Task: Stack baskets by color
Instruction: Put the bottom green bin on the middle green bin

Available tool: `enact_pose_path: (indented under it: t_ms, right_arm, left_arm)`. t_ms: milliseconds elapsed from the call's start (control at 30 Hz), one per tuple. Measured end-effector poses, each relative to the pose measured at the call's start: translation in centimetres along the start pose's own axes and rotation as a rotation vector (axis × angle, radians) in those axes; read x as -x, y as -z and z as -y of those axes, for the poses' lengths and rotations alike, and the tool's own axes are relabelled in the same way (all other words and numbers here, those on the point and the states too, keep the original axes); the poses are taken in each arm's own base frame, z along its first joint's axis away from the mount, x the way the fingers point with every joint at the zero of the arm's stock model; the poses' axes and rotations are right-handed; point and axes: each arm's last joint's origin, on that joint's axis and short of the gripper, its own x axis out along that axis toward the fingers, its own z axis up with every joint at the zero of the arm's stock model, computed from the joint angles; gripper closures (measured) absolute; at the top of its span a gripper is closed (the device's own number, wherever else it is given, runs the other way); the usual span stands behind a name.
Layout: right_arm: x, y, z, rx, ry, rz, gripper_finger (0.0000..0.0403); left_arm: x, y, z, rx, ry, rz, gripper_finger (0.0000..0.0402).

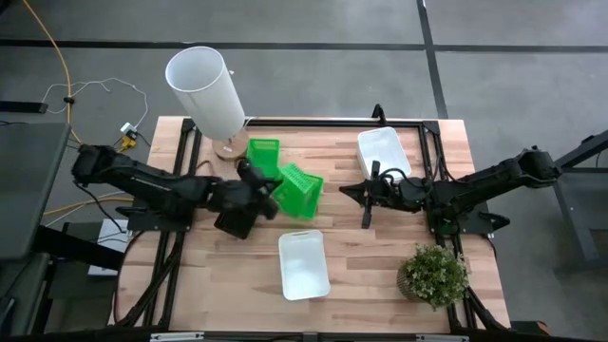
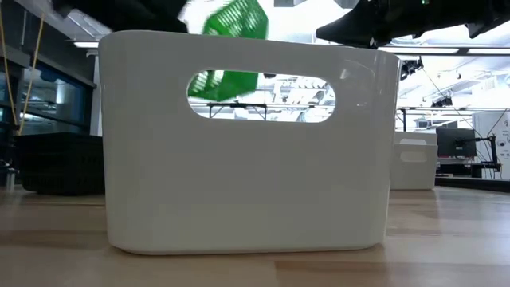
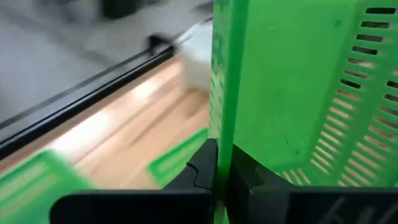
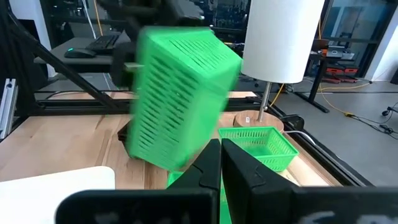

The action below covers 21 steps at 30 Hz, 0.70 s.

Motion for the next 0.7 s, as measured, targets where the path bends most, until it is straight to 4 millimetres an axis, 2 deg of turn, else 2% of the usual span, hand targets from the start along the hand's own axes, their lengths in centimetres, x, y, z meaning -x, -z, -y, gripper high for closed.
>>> enact_pose_path:
  t_ms: [133,333,467,700]
  right_arm:
    - [0.0,0.0,0.0,-0.026,0.000,-0.001,0.0402]
    - [0.0,0.0,0.0,-0.031,0.009,0.003,0.0403]
    - [0.0,-0.1,0.1,-0.013,0.035,0.010,0.0403]
    - [0.3,-0.6,0.3,-0.020,0.043,0.033,0.0403]
  left_arm:
    - [-1.7,-1.2,1.5,0.011,-0.151,-0.134,0.0401]
    - [-3.1,-2.2,3.0,0.049,-0.144,-0.308,0.0401]
    - [-3.7,-3.1,2.1,0.122,-0.191,-0.388,0.0401]
    - [-6.0,-4.3,-0.9,0.296,-0.182,-0.560,0.0401]
